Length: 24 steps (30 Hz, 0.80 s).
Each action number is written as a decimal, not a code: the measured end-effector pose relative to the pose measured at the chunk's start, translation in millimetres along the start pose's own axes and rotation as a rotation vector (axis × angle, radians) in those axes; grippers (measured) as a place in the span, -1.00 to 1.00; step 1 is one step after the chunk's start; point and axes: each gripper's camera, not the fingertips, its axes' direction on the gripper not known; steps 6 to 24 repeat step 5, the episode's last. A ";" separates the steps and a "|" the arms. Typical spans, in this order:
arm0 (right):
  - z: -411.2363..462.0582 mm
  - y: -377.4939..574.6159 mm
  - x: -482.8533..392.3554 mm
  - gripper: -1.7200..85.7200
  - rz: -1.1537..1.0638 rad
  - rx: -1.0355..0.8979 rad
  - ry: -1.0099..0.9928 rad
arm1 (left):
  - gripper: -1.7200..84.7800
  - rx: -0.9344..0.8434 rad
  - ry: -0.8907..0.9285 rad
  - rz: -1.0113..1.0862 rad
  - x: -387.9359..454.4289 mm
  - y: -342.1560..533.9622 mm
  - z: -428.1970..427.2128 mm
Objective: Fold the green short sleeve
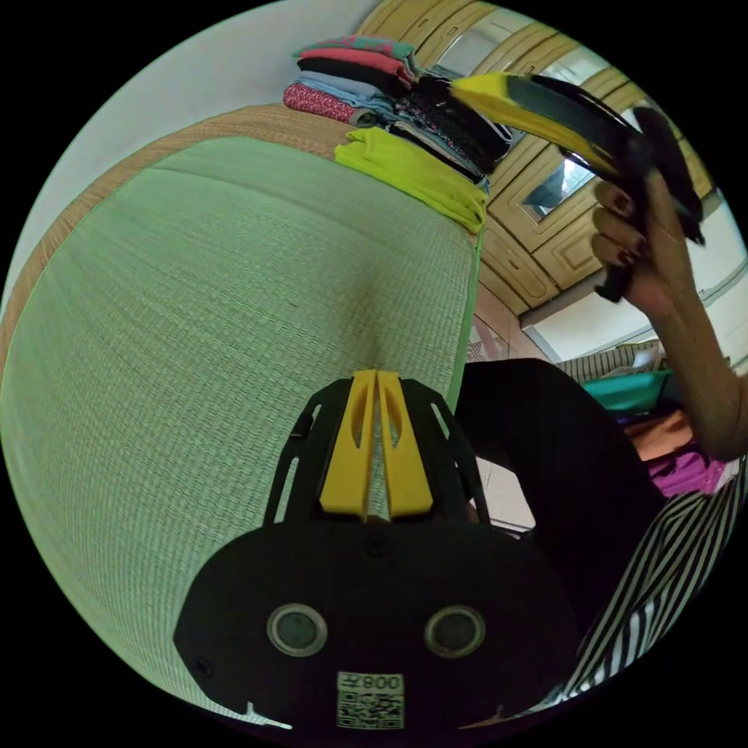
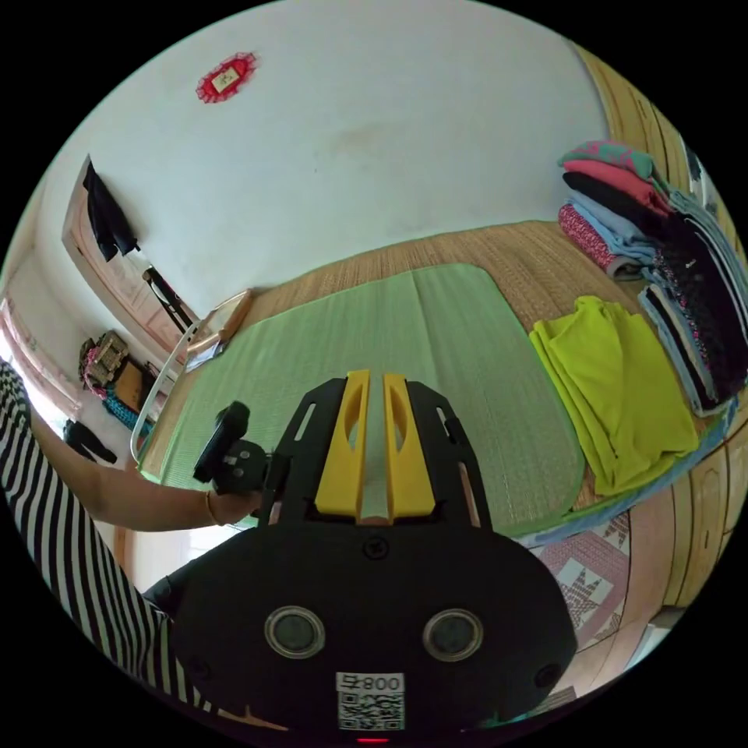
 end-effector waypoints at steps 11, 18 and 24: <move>-125.6 39.4 -28.1 -0.90 0.013 0.130 0.087 | -0.96 0.103 0.165 0.110 29.7 -10.6 -57.2; -125.6 39.4 -28.1 -0.90 0.013 0.130 0.087 | -0.96 0.103 0.165 0.110 29.7 -10.6 -57.2; -125.6 39.4 -28.1 -0.90 0.013 0.130 0.087 | -0.96 0.103 0.165 0.110 29.7 -10.6 -57.2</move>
